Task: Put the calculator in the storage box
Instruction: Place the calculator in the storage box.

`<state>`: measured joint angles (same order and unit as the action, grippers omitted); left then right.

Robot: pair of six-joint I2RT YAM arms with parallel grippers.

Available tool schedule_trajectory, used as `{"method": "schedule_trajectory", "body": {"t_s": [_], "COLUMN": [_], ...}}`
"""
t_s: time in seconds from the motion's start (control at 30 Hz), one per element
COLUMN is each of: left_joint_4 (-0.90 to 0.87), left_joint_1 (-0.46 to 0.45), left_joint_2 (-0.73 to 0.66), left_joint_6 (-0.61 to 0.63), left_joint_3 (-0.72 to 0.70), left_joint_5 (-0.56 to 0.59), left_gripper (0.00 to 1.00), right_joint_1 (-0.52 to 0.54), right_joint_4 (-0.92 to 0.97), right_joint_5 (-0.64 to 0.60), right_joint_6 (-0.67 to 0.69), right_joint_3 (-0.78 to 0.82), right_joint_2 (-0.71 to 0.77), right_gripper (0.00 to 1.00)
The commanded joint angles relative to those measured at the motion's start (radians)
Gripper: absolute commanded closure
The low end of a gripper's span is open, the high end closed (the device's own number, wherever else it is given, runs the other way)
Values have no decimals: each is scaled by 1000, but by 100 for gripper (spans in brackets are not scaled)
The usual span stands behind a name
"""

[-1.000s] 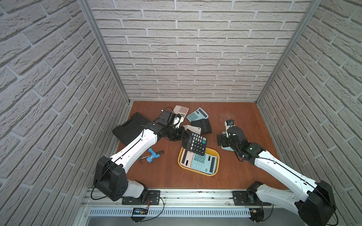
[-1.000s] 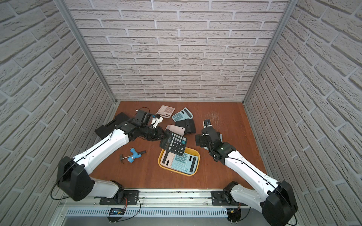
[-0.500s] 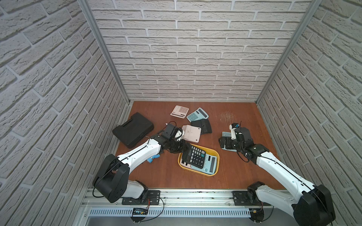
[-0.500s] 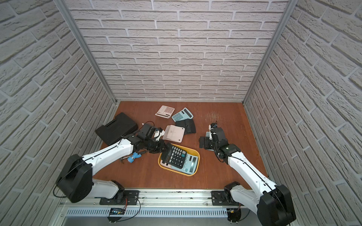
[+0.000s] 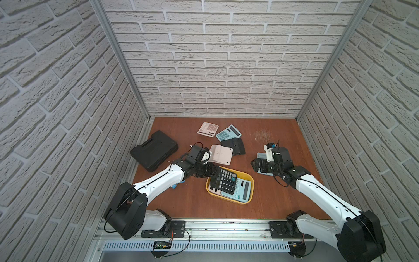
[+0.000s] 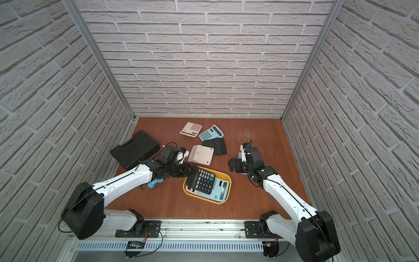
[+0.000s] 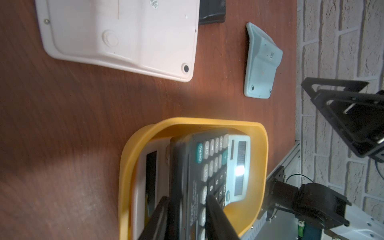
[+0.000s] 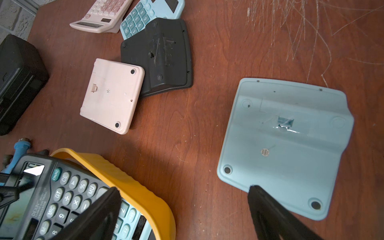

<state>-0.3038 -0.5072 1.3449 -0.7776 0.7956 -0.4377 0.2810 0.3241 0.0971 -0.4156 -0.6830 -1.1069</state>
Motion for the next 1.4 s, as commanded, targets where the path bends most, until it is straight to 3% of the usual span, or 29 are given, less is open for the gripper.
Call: {"method": "schedule_trajectory", "body": {"t_s": [0.0,0.27,0.4,0.6,0.77,1.0,1.37], "left_joint_4": [-19,-124,-171,-168,-117,-65,-94], "left_joint_1": [-7,-7,-4,8,26,53,-21], "left_joint_2": [-22,-100,-155,-173,-172,-160,104], "left_joint_6": [26,54,60,62,59,50,119], "left_joint_3": [2,12,9,-4,-26,-32,306], "left_joint_5": [28,127,201,223,237,224,244], "left_gripper": [59,44,26,2,2,2,2], "right_joint_1": [-8,-10,-9,-9,-10,-35,-371], "right_joint_4": [-40,-22,11,41,50,79,-1], "right_joint_5": [38,109,190,247,289,178,319], "right_joint_6": [-20,-43,-34,-25,-20,-49,-124], "right_joint_3": [8,1,-4,8,9,2,33], "right_joint_2": [-7,-4,-9,-5,-20,-41,-59], "right_gripper": [1,1,1,0,0,0,1]}}
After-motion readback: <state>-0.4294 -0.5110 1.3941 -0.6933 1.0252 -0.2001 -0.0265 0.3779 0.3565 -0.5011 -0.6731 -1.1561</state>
